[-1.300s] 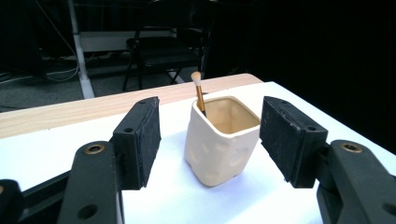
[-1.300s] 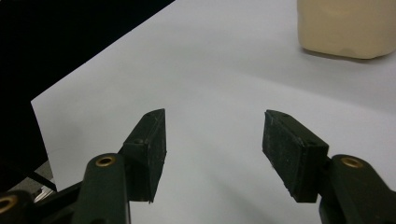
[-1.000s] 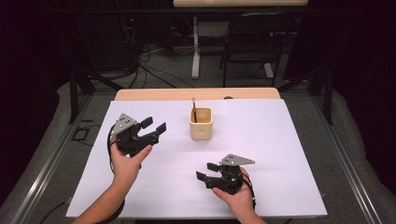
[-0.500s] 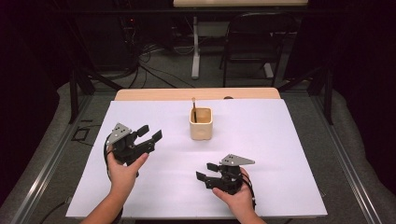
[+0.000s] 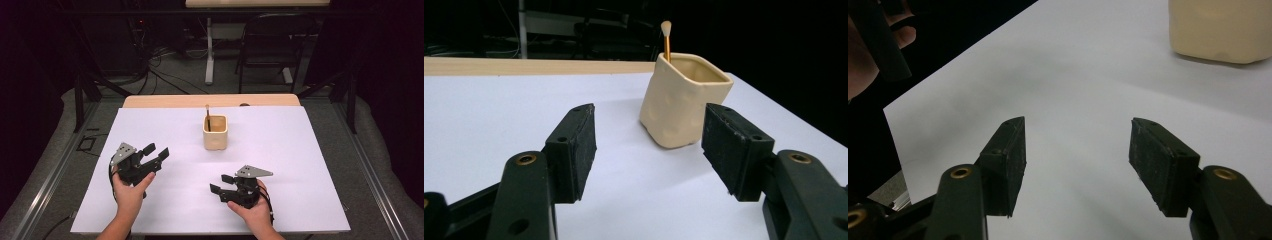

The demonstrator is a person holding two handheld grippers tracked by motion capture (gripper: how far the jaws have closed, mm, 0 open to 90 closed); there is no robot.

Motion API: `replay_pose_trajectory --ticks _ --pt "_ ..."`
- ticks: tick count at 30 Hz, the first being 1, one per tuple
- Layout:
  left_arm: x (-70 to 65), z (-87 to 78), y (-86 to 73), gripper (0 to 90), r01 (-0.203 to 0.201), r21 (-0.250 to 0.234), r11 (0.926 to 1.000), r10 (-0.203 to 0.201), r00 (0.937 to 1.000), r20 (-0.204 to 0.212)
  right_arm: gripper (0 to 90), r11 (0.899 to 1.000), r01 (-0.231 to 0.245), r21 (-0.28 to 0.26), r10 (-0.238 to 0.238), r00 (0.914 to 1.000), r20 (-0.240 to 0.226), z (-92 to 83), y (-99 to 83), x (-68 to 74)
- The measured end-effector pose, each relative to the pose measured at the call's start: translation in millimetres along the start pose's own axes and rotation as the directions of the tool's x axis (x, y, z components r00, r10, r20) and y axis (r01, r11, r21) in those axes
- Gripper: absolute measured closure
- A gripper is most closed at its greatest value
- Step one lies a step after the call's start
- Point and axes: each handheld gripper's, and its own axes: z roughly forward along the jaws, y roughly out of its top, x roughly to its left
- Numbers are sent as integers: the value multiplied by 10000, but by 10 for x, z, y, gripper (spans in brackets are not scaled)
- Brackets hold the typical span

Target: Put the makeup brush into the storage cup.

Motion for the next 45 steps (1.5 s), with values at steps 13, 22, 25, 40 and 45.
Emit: replay_pose_trajectory --ticks 13,22,25,40,45 --pt "5 -25 -189 386 -91 78 9999 91 10000 34 397 9999 -20 160 19 10000 16 0 -3 1" --pt "-8 -18 -262 386 -149 86 9999 149 9998 92 397 10000 20 17 -20 10000 -4 -4 0 -6" --pt "-7 -21 -273 386 -110 5 9999 110 9999 122 397 10000 -12 -14 12 10000 -2 -8 2 -8" --pt "6 -99 -336 386 -402 49 9992 402 9991 102 397 9999 40 105 -41 9999 118 -65 27 -35" --pt "-4 -101 -351 386 -491 91 9988 490 9987 99 397 9999 42 -107 -41 9999 98 -60 31 -34"
